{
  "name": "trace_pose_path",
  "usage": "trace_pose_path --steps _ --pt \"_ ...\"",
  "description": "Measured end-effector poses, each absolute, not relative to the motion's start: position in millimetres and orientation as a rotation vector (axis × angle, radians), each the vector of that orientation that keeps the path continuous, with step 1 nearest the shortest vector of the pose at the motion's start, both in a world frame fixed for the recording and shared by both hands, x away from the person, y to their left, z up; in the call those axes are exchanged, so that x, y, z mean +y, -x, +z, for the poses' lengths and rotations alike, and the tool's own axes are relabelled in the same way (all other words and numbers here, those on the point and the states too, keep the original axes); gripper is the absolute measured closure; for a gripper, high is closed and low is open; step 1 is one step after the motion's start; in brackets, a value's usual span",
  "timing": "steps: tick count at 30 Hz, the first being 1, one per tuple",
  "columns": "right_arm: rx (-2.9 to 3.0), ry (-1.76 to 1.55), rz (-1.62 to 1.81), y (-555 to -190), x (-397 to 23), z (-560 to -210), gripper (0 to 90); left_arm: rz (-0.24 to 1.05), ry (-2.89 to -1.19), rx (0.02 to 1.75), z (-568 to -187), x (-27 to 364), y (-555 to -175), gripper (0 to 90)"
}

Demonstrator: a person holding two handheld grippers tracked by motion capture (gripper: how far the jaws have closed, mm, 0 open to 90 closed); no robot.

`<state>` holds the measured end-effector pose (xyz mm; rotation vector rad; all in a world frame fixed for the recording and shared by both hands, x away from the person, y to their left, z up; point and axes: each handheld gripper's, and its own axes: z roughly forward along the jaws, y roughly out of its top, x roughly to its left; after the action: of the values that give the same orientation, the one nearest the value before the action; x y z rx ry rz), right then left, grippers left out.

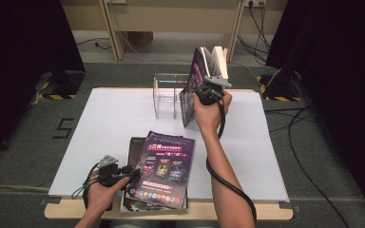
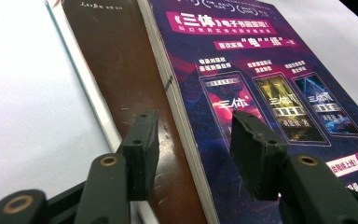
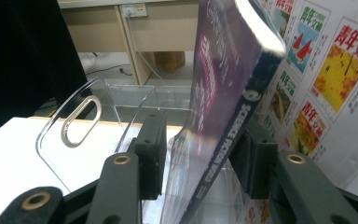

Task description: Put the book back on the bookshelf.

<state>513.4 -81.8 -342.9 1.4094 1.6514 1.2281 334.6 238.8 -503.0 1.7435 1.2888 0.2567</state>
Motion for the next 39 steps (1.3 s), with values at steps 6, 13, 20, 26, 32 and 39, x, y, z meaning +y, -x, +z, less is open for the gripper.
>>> trace_pose_path --steps 6,13,20,26,32,39 --pt "1.666 -1.407 1.224 -510.0 -82.2 -344.8 58.8 0.259 -1.744 1.289 -503.0 238.6 -334.5 51.6" --pt "1.680 -1.411 1.225 -506.5 -82.2 -347.7 57.8 0.259 -1.743 1.290 -503.1 238.6 -334.5 51.5" --pt "1.692 -1.411 1.219 -503.8 -82.2 -350.3 57.3 0.258 -1.741 1.291 -503.1 238.5 -334.4 51.5" --pt "1.699 -1.411 1.215 -501.7 -82.9 -351.5 57.2 0.257 -1.741 1.290 -503.3 238.6 -334.6 51.5" --pt "1.701 -1.415 1.214 -500.0 -84.1 -352.3 57.2 0.257 -1.741 1.291 -503.2 238.4 -334.4 51.5" --pt "1.703 -1.419 1.216 -495.9 -86.6 -356.1 57.3 0.258 -1.742 1.291 -503.2 238.5 -334.5 51.5"
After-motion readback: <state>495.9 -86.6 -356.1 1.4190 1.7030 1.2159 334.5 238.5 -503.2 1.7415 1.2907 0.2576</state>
